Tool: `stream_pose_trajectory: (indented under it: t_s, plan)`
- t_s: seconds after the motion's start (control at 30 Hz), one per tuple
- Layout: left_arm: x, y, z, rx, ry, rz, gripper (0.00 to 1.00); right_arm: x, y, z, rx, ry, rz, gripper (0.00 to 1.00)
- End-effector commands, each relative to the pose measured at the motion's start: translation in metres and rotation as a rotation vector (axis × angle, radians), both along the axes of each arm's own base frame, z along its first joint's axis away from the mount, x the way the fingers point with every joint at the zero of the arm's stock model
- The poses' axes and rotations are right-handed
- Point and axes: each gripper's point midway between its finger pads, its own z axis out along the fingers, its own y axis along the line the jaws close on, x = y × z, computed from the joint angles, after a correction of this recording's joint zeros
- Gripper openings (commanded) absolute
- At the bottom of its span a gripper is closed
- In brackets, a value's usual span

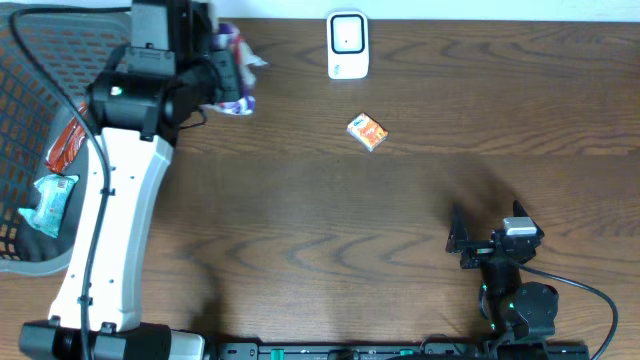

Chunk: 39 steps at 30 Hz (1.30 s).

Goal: Scan the item barcode
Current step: 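Carry the purple package out and place it beside the orange pack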

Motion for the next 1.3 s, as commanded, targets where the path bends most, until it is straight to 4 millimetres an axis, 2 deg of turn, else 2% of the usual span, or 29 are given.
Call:
stream_pose_trajectory:
  t_s: [0.0,0.07,0.23,0.27,0.33,0.37,0.43,0.47,0.53,0.63,0.73,0.83,0.9,0.97,1.0,1.13,1.2,1.27]
  plan:
    - [0.0,-0.037,-0.024,-0.075,0.083,-0.113,0.08,0.0,-0.003,-0.001,-0.012,-0.002,-0.014,0.99]
    - [0.001,-0.047,-0.046,-0.062,0.139,-0.136,0.08,0.0,-0.003,-0.001,-0.012,-0.002,-0.014,0.99]
    - [0.006,-0.066,-0.115,0.083,0.276,-0.2,0.08,0.0,-0.003,-0.001,-0.012,-0.002,-0.014,0.99]
    - [0.007,-0.069,-0.127,0.107,0.299,-0.203,0.13,0.0,-0.003,-0.001,-0.012,-0.002,-0.014,0.99]
    - [0.006,-0.079,-0.151,0.143,0.344,-0.22,0.39,0.0,-0.003,-0.001,-0.012,-0.002,-0.014,0.99]
    - [0.005,-0.085,-0.16,0.149,0.362,-0.232,0.56,0.0,-0.003,-0.001,-0.012,-0.002,-0.014,0.99]
    - [0.003,-0.095,-0.17,0.157,0.377,-0.255,0.82,0.0,-0.003,-0.001,-0.012,-0.002,-0.014,0.99]
    - [0.003,-0.098,-0.172,0.158,0.376,-0.261,0.89,0.0,-0.003,-0.001,-0.012,-0.002,-0.014,0.99]
    - [0.004,-0.103,-0.168,0.156,0.357,-0.27,0.92,0.0,-0.003,-0.001,-0.012,-0.002,-0.014,0.99]
    - [0.017,-0.1,-0.135,0.132,0.276,-0.252,0.96,0.0,-0.003,-0.001,-0.012,-0.002,-0.014,0.99]
    - [0.027,-0.086,-0.097,0.107,0.189,-0.216,1.0,0.0,-0.003,-0.001,-0.012,-0.002,-0.014,0.99]
    - [0.037,-0.059,-0.051,0.091,0.071,-0.155,1.0,0.0,-0.003,-0.001,-0.012,-0.002,-0.014,0.99]
    - [0.042,-0.03,-0.018,0.085,-0.019,-0.084,1.0,0.0,-0.003,-0.001,-0.012,-0.002,-0.014,0.99]
    - [0.043,0.006,0.014,0.079,-0.102,-0.001,1.0,0.0,-0.003,-0.001,-0.012,-0.002,-0.014,0.99]
    - [0.041,0.041,0.036,0.074,-0.157,0.078,1.0,0.0,-0.003,-0.001,-0.012,-0.002,-0.014,0.99]
    - [0.025,0.135,0.07,0.046,-0.225,0.329,0.99,0.0,-0.003,-0.001,-0.012,-0.002,-0.014,0.99]
    - [0.012,0.185,0.076,0.034,-0.231,0.466,0.99,0.0,-0.003,-0.001,-0.012,-0.002,-0.014,0.99]
    - [-0.003,0.227,0.073,0.02,-0.213,0.589,0.99,0.0,-0.003,-0.001,-0.012,-0.002,-0.014,0.99]
